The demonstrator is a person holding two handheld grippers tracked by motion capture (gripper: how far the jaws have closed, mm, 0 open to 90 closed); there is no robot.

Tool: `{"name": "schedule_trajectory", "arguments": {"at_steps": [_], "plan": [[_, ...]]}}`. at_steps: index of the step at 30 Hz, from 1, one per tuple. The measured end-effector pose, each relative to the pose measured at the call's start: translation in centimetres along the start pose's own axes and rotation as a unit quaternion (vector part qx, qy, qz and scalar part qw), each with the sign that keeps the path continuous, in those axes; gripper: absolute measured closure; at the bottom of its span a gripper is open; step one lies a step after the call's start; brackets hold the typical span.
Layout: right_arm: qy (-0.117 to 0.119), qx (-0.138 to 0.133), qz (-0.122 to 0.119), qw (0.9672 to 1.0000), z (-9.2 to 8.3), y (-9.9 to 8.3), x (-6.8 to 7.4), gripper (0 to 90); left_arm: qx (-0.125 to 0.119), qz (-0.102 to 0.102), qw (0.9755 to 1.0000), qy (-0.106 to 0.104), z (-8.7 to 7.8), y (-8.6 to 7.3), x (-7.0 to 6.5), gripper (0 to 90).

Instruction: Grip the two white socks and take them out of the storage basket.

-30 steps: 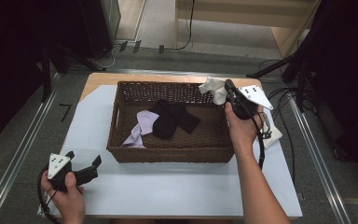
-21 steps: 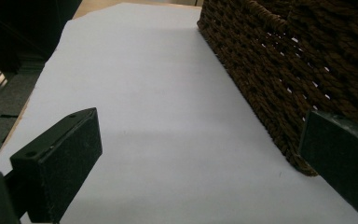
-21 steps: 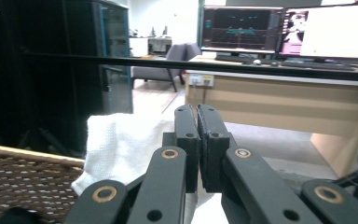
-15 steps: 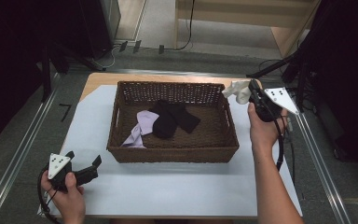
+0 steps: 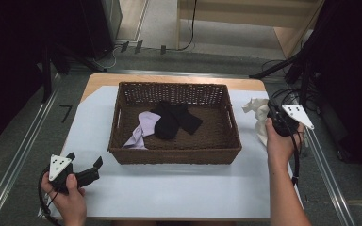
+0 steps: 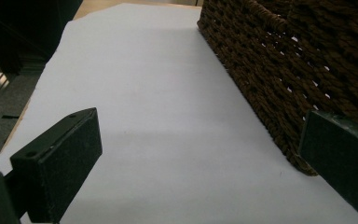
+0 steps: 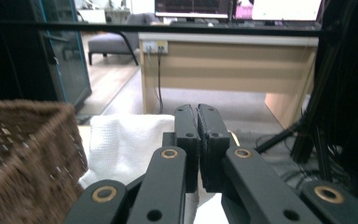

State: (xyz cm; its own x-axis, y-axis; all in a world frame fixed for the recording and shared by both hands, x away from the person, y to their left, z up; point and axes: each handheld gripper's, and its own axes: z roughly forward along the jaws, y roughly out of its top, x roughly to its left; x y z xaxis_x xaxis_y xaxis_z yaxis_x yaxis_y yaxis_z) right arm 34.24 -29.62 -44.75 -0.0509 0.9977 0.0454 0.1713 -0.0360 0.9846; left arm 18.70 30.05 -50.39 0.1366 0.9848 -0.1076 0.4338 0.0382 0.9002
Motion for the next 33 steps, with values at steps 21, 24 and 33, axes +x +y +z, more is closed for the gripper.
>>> {"name": "schedule_trajectory", "arguments": {"at_steps": [21, 24, 33], "plan": [[0.051, 0.127, 0.049, 0.9894, -6.5, -5.9, -3.9, 0.5, -0.004, 0.004, 1.0, 0.003, 0.0, 0.0, -0.1, 0.3], [0.061, 0.126, 0.051, 0.9888, -7.6, -6.9, -4.6, 0.0, -0.005, 0.003, 1.0, 0.004, 0.0, 0.0, -0.1, 0.3], [0.061, 0.138, 0.038, 0.9879, -10.4, -9.3, -6.3, 0.0, -0.005, 0.005, 1.0, 0.005, 0.0, 0.0, -0.2, 0.3]]}}
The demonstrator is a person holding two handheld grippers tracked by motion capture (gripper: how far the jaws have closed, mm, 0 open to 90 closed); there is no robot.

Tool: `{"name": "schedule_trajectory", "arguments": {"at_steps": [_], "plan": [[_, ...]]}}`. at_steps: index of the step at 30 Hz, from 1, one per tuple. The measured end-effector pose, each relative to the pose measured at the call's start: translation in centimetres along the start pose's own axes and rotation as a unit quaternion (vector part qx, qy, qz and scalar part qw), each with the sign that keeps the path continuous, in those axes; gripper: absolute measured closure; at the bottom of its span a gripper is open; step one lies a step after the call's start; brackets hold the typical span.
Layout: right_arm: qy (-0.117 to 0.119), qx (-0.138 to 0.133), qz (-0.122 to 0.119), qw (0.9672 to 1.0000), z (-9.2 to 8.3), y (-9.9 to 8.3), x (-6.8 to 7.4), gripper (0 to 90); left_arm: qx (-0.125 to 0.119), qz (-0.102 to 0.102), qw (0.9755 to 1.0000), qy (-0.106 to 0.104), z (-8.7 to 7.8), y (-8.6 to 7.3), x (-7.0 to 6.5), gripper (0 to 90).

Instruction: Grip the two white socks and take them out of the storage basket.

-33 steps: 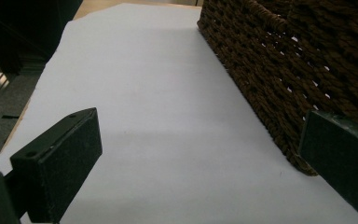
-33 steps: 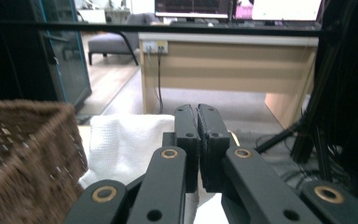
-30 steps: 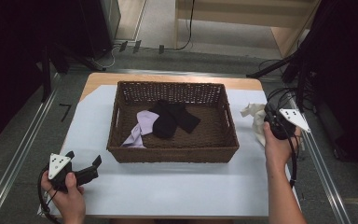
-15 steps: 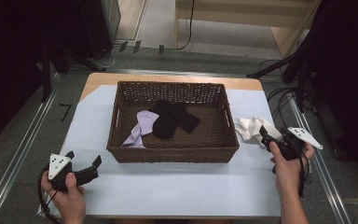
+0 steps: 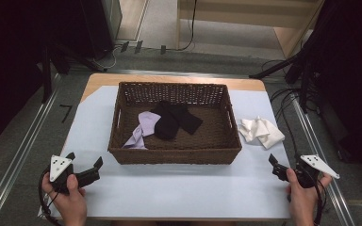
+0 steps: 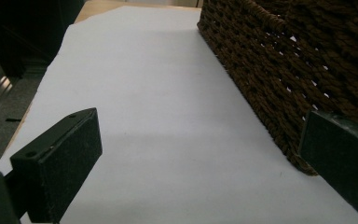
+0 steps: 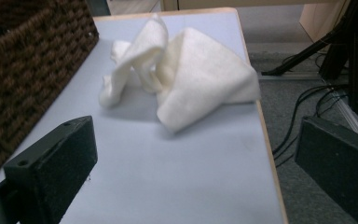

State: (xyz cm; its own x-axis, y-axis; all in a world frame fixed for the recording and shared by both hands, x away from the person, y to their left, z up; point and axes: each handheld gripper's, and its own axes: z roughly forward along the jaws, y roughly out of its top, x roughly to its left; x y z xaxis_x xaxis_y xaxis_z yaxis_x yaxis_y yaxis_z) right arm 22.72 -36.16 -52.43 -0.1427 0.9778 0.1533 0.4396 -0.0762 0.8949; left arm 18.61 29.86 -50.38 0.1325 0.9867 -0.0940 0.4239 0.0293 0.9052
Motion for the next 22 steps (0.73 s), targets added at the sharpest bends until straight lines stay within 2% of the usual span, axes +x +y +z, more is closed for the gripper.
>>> {"name": "schedule_trajectory", "arguments": {"at_steps": [7, 10, 13, 17, 22], "plan": [[-0.002, 0.005, -0.003, 1.0, -1.7, -0.8, -0.8, 0.0, 0.001, 0.002, 1.0, 0.001, 0.0, 0.0, -0.1, 0.3], [-0.003, 0.003, 0.006, 1.0, -2.3, -1.0, -1.4, 0.0, 0.001, 0.003, 1.0, 0.001, 0.0, 0.0, -0.1, 0.2], [-0.003, 0.003, 0.007, 1.0, -2.5, -1.1, -1.6, 0.0, 0.002, 0.004, 1.0, 0.001, 0.0, 0.0, -0.1, 0.3], [-0.006, 0.002, -0.007, 1.0, -2.5, -1.4, -1.4, 0.0, 0.005, 0.002, 1.0, 0.0, 0.1, 0.0, 0.0, 0.3], [0.001, 0.006, 0.005, 1.0, -2.4, -1.4, -1.6, 0.1, 0.007, 0.002, 1.0, -0.003, 0.1, 0.0, 0.1, 0.3]]}}
